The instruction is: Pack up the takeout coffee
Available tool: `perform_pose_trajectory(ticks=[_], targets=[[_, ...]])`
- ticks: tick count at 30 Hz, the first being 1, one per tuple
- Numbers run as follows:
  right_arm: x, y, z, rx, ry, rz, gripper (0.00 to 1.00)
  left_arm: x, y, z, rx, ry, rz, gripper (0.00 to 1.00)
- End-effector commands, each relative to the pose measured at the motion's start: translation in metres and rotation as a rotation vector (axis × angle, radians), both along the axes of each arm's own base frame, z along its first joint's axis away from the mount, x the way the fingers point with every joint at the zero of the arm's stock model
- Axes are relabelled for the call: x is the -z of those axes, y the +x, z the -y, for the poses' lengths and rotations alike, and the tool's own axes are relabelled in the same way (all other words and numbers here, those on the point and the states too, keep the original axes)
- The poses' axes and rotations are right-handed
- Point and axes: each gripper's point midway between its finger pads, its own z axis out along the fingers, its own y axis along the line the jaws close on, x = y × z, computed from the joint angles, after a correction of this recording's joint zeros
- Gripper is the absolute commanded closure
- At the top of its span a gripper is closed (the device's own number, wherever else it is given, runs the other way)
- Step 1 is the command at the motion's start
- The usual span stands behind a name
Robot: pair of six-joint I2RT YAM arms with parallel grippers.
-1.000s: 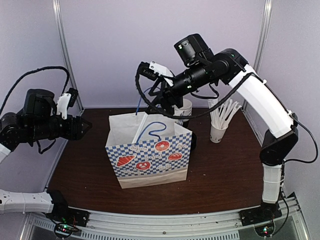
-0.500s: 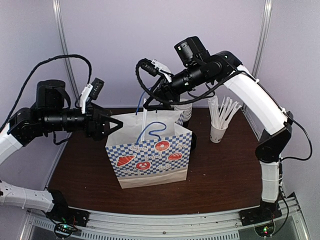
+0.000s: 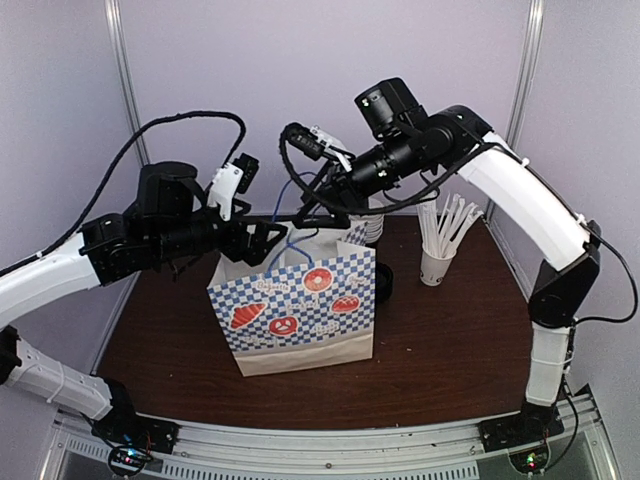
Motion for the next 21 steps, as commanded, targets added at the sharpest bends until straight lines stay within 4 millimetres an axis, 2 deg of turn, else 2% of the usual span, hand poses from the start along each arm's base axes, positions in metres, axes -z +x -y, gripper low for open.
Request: perform_pose_trajectory(ticks=[1,5,10,12,14,18,21], targets=[[-0.047,-0.043,0.038,-0.068,0.075,0.074,0.18,-0.053,0.012,-0.042,-0.162,-0.172,0.133,0.02],[-0.053,-0.047,0.058,-0.052,0.065,0.126,0.17,-0.053,-0.011,-0.034,-0.043,-0.203,0.082,0.02],[-0.052,-0.03,0.083,0.019,0.044,0.15,0.17,-0.063,-0.048,-0.027,0.132,-0.257,0.069,0.02],[-0.051,-0.018,0.1,0.067,0.04,0.152,0.16,-0.07,-0.058,-0.034,0.157,-0.266,0.075,0.02],[-0.05,0.0,0.124,0.147,0.037,0.153,0.16,-0.076,-0.062,-0.049,0.126,-0.26,0.089,0.02],[-0.039,0.035,0.182,0.345,0.026,0.147,0.13,-0.072,-0.051,-0.102,-0.106,-0.152,0.127,0.03],[-0.024,0.054,0.234,0.545,0.021,0.146,0.01,-0.067,-0.041,-0.149,-0.325,-0.085,0.157,0.02]])
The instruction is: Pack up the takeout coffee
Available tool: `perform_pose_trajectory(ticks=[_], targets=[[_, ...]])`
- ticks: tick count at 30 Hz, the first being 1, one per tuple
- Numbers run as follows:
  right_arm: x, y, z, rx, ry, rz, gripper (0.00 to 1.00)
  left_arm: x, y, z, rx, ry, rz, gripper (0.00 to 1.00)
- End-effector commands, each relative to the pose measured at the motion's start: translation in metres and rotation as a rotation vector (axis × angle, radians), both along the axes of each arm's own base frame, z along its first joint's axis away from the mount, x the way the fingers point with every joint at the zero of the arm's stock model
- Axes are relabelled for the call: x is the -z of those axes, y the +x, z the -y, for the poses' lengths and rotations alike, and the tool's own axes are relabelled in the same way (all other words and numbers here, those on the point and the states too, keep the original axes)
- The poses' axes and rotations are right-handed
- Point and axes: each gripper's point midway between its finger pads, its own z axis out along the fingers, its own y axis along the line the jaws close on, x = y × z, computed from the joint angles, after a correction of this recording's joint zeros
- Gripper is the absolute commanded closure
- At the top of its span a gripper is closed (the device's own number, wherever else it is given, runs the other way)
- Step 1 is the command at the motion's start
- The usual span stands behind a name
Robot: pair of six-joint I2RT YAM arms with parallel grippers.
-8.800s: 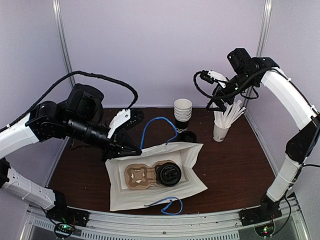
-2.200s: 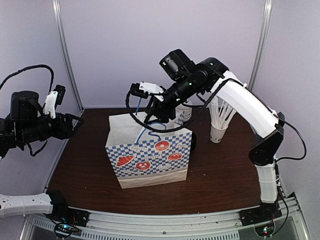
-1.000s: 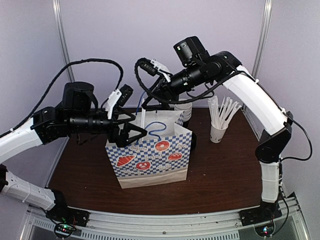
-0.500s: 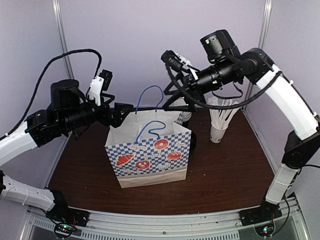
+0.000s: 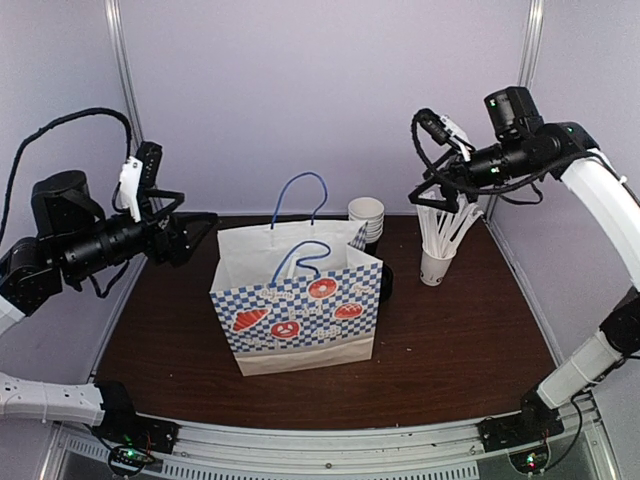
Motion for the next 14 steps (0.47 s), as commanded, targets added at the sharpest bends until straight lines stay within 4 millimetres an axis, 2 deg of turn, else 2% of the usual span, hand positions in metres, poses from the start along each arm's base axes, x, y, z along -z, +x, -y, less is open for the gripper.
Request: perform_pose_trajectory(ticks=[1,4,7,8,10,14], targets=[[-0.01,0.017,0.073,0.283,0.048,0.072,0.0,0.006,0.017,-0.075,-0.367,0.115,0.013,0.02],[0.006,0.038,0.132,0.573,0.003,0.082,0.0,0.011,0.024,-0.11,-0.544,0.219,-0.001,0.02],[0.026,0.046,0.175,0.803,-0.098,0.127,0.0,0.025,0.037,-0.126,-0.649,0.403,-0.053,0.02],[0.029,0.046,0.182,0.842,-0.109,0.136,0.0,0.026,0.041,-0.129,-0.676,0.44,-0.076,0.02],[0.031,0.043,0.189,0.868,-0.117,0.165,0.0,0.035,0.048,-0.123,-0.661,0.496,-0.11,0.02],[0.031,0.041,0.184,0.84,-0.073,0.147,0.0,0.047,0.055,-0.103,-0.603,0.457,-0.139,0.02]])
